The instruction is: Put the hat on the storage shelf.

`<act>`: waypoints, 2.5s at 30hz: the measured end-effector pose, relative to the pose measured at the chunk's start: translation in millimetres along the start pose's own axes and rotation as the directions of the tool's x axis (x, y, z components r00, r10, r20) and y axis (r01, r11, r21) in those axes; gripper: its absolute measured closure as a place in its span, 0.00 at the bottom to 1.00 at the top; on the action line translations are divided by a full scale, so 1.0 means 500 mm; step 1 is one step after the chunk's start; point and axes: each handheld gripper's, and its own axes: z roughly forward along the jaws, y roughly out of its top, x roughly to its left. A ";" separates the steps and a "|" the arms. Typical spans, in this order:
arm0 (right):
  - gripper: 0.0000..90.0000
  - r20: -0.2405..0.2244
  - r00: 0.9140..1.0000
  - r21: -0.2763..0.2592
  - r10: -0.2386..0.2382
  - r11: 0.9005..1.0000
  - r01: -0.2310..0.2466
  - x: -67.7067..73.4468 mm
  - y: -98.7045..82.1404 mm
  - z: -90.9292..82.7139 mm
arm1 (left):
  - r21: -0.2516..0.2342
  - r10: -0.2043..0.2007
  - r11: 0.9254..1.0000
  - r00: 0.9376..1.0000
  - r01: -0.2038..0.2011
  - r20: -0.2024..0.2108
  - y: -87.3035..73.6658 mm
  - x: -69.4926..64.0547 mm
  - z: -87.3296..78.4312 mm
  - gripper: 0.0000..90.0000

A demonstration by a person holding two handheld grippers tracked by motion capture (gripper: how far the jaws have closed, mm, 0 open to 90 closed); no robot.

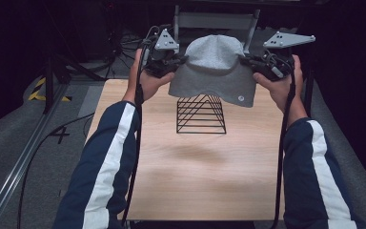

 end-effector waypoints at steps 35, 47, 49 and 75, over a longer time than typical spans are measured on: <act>0.94 -0.054 0.999 0.001 0.007 1.000 -0.007 0.007 -0.035 0.020 | -0.049 -0.044 0.998 0.995 0.049 0.091 -0.058 -0.002 -0.005 0.94; 0.94 -0.049 0.999 0.025 0.006 1.000 -0.004 0.009 -0.050 0.021 | -0.019 -0.061 0.998 0.994 0.063 0.091 -0.084 -0.010 0.018 0.94; 0.94 -0.052 0.999 0.029 0.009 1.000 -0.007 0.008 -0.059 0.028 | -0.004 -0.061 0.998 0.995 0.062 0.083 -0.091 -0.009 0.025 0.94; 0.94 -0.129 0.989 0.148 0.072 0.988 -0.053 0.051 -0.220 0.130 | 0.074 -0.150 0.987 0.980 0.141 0.128 -0.259 -0.049 0.107 0.93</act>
